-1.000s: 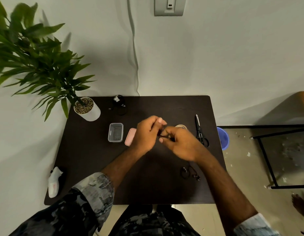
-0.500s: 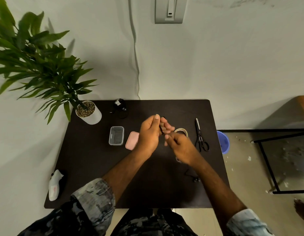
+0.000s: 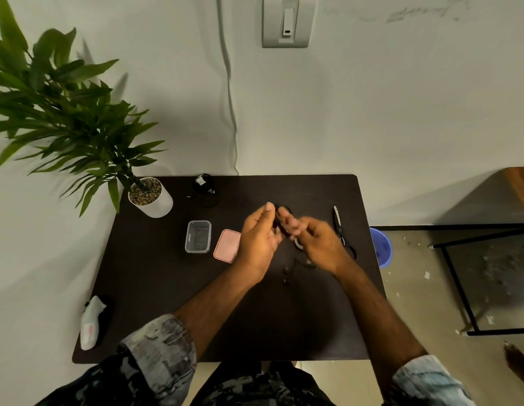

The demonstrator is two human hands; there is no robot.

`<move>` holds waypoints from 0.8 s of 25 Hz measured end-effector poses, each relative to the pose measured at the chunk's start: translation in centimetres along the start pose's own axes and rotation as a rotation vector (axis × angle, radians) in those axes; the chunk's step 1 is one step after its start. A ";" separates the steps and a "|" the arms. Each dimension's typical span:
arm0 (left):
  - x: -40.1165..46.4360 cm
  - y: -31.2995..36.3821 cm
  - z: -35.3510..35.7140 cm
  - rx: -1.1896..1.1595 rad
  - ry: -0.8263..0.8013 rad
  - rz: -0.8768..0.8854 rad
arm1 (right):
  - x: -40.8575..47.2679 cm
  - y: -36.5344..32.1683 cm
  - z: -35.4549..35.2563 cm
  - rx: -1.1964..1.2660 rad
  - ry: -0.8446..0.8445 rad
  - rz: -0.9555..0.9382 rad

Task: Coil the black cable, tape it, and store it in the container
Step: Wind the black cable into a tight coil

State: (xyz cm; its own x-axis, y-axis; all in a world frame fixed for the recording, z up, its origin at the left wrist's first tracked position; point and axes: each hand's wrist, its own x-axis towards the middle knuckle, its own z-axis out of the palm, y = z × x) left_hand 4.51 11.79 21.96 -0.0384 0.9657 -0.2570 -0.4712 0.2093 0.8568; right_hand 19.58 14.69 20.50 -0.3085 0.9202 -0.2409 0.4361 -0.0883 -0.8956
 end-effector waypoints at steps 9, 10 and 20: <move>-0.4 -2.3 -3.5 0.788 -0.170 0.198 | -2.0 -5.5 -4.0 -0.158 -0.272 -0.071; -0.6 -2.3 -3.2 0.664 -0.201 0.136 | -1.6 -5.6 -4.7 -0.155 -0.213 -0.090; 0.9 -0.7 -0.9 0.281 -0.029 0.112 | -2.6 0.8 1.6 -0.038 -0.068 0.145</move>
State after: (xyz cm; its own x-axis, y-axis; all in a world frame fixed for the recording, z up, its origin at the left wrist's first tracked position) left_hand 4.02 12.43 20.76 -0.0498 0.9883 -0.1444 -0.2035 0.1315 0.9702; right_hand 19.40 11.67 19.81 -0.2965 0.8707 -0.3923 0.5110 -0.2024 -0.8354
